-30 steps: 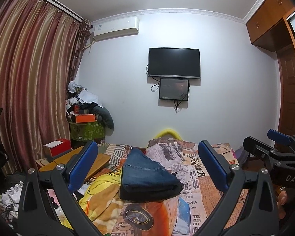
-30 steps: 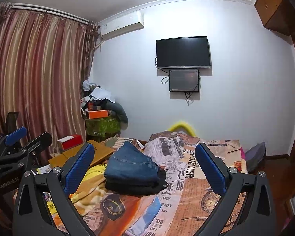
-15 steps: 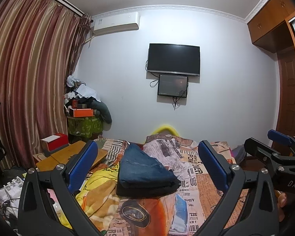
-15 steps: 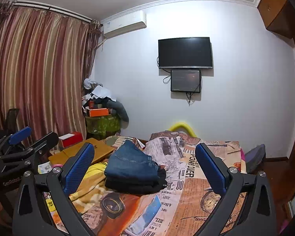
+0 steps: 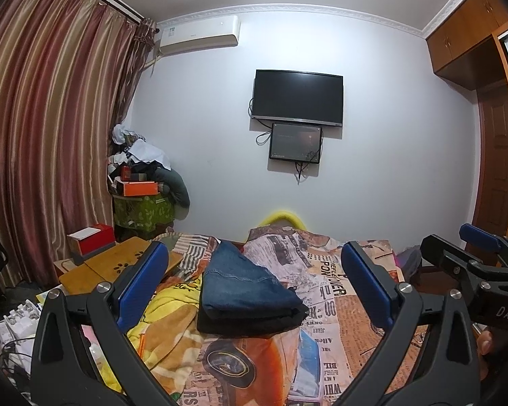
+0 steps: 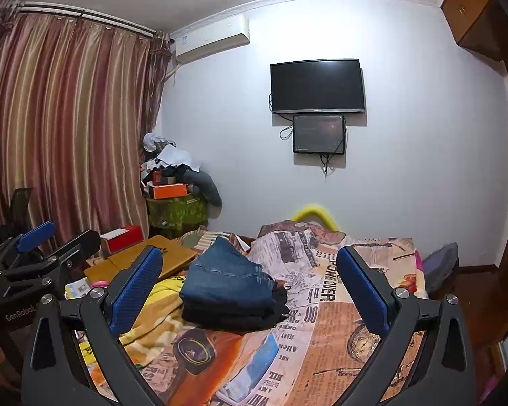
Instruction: Fold large clothes
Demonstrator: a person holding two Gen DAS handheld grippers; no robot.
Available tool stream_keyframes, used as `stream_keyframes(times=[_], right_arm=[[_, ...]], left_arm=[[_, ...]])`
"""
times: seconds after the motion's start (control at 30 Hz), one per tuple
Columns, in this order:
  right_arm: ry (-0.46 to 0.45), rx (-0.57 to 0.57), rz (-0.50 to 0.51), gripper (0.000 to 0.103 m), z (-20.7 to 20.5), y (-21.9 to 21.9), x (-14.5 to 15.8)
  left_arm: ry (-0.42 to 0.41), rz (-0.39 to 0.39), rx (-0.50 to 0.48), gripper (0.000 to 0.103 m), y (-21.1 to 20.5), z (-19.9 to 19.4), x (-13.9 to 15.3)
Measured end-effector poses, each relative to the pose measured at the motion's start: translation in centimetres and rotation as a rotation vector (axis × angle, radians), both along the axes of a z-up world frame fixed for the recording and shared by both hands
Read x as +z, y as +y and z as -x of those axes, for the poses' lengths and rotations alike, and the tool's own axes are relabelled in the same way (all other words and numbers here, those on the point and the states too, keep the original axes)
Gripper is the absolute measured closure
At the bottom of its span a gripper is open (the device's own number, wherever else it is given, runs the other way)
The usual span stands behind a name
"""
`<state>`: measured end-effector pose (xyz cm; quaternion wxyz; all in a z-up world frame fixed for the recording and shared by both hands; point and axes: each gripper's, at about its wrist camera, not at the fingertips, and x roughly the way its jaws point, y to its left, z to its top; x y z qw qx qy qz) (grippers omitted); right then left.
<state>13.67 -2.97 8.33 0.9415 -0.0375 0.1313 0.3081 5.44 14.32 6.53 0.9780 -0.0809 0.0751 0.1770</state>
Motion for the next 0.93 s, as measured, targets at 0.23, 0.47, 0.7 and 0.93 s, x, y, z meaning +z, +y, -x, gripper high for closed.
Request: stream_keyframes(times=[0.23,0.47,0.7,0.93], right_arm=[[0.006,-0.003,-0.008,0.001,-0.04,-0.26,-0.04],[0.009,-0.005,-0.012,0.001,-0.05,-0.31,-0.03],[0.015,-0.007,-0.014,0.001,-0.19,-0.21,-0.12],[0.024,-0.009,-0.014,0.001,-0.33,-0.18,-0.31]], left_arm=[[-0.001,0.003,-0.015,0.001,0.05,0.02,0.01],[0.006,0.006,-0.016,0.001,0.06,-0.20,-0.26],[0.008,-0.002,-0.014,0.001,-0.06,-0.30,-0.41],[0.014,-0.001,-0.017,0.001,0.07,-0.36,-0.62]])
